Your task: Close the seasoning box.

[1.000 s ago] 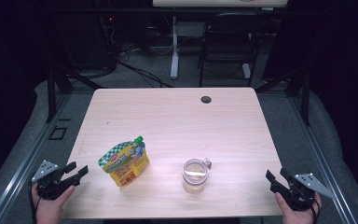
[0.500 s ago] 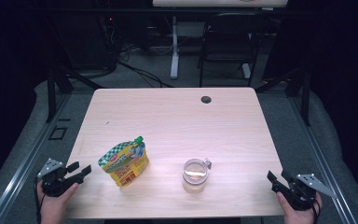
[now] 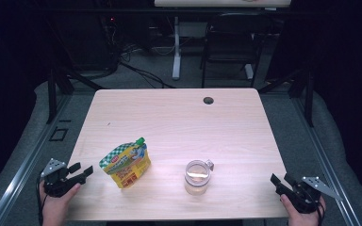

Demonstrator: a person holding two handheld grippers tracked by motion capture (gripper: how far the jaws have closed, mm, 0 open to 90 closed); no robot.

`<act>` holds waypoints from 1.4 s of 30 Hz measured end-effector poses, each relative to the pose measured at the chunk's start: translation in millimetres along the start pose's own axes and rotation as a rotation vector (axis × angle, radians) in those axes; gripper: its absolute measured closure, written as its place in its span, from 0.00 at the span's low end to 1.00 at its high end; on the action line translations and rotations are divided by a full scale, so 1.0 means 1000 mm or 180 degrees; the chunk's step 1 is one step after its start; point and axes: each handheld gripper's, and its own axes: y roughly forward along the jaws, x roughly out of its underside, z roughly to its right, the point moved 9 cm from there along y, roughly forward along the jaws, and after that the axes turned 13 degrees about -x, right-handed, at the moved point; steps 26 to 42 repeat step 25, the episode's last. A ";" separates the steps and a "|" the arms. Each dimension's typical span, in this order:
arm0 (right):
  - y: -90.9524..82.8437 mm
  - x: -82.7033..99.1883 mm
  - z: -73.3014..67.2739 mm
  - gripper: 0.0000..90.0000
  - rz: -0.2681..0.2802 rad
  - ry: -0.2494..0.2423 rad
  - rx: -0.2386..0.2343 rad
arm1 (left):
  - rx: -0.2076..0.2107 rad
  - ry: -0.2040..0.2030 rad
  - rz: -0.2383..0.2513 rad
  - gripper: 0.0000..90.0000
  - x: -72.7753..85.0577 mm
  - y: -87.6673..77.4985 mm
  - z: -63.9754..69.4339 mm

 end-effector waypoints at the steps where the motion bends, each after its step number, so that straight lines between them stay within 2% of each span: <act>1: 0.000 0.000 0.000 0.44 -0.0015 -0.0004 0.0002 | 0.0000 -0.0003 0.0003 0.44 0.000 0.000 0.000; 4: 0.000 0.001 0.001 0.44 -0.0041 -0.0006 0.0010 | -0.0010 0.0008 -0.0019 0.44 0.000 0.001 0.000; 10: -0.004 0.006 0.005 0.44 0.0013 0.0179 0.0048 | 0.0023 -0.0001 0.0011 0.43 -0.005 0.001 0.004; 20: -0.010 0.012 0.014 0.43 -0.0049 0.0287 0.0152 | 0.0019 0.0021 -0.0012 0.43 -0.007 0.002 0.006; 24: -0.010 0.011 0.017 0.41 0.0005 0.0382 0.0108 | 0.0001 -0.0002 0.0035 0.44 -0.008 0.003 0.003; 25: -0.012 0.010 0.019 0.40 0.0034 0.0373 0.0150 | -0.0006 -0.0014 0.0058 0.44 -0.009 0.002 0.002; 42: -0.012 0.010 0.019 0.40 0.0034 0.0373 0.0150 | -0.0006 -0.0014 0.0058 0.44 -0.009 0.002 0.002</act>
